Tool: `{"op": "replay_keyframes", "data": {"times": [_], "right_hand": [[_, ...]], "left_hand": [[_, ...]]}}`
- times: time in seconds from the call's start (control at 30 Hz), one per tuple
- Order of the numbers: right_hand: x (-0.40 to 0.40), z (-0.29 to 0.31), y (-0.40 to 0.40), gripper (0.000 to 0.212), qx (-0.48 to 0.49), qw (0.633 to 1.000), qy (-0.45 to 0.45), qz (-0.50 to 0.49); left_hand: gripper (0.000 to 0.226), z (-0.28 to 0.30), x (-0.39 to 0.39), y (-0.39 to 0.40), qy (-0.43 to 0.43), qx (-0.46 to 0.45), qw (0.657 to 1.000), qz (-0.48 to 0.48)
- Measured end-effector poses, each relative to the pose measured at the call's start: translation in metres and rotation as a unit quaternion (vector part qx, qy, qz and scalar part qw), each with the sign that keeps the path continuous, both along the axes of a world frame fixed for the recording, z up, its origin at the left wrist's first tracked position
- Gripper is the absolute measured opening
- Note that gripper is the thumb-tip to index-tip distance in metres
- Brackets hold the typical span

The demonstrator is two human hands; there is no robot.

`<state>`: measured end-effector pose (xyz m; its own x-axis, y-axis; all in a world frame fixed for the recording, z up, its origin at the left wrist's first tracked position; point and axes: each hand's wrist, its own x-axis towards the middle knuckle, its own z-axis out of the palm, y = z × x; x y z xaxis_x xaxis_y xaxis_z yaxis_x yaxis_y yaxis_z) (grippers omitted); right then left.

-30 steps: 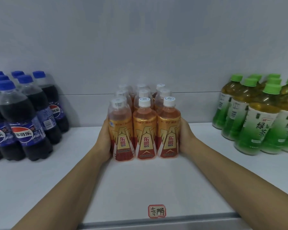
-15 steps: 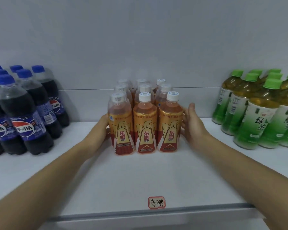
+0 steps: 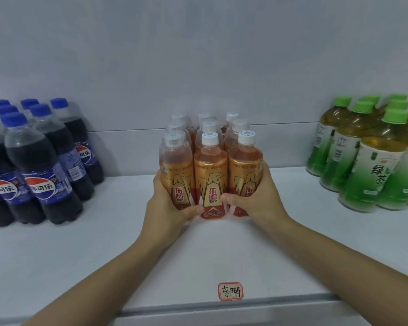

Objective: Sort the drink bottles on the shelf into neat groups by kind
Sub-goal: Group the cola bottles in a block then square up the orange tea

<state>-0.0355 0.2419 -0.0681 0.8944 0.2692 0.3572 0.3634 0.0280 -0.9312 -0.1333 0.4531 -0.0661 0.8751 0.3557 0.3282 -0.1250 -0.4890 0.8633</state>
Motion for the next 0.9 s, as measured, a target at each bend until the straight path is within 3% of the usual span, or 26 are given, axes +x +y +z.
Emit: {"op": "replay_keyframes", "data": {"times": [0.13, 0.37, 0.57, 0.9], "right_hand": [[-0.003, -0.003, 0.000, 0.103, -0.017, 0.999, -0.010, -0.030], [0.004, -0.003, -0.022, 0.095, -0.051, 0.998, -0.013, 0.040], [0.005, -0.001, -0.023, 0.110, -0.056, 0.998, -0.016, 0.018], [-0.010, -0.001, -0.018, 0.102, -0.101, 0.994, -0.041, -0.024]], "left_hand": [[0.095, -0.003, 0.000, 0.002, 0.001, 0.009, 1.000, 0.006], [0.088, -0.004, -0.005, 0.015, 0.003, 0.013, 0.999, -0.032], [0.086, -0.008, -0.002, 0.017, -0.006, 0.014, 0.999, -0.039], [0.086, -0.010, -0.001, 0.018, -0.005, 0.019, 0.999, -0.027]]}}
